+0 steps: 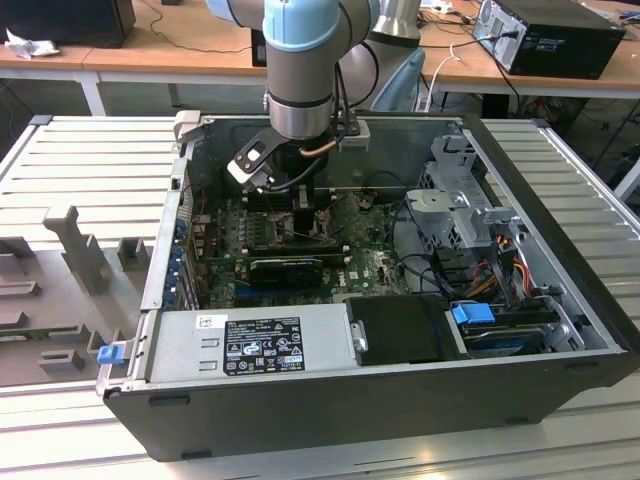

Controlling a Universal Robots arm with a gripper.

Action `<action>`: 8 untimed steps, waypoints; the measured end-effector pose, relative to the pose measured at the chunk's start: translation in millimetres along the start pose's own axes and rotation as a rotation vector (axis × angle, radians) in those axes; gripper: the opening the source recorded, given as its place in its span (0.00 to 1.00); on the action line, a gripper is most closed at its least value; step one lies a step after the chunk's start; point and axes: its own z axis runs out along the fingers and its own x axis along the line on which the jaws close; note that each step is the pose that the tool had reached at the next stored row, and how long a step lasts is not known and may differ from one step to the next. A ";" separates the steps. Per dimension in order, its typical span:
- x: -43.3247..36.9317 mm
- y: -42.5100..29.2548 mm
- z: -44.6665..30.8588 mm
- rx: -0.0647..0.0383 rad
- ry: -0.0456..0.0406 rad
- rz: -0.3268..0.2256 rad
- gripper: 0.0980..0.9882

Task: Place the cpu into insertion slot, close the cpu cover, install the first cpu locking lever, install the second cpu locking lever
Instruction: 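Place the cpu into insertion slot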

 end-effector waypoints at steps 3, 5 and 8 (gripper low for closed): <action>0.0 0.1 -2.8 0.000 0.0001 0.000 0.57; 0.0 0.2 -6.0 0.000 -0.0002 0.000 0.57; 0.0 0.5 -11.9 0.000 -0.0006 0.000 0.57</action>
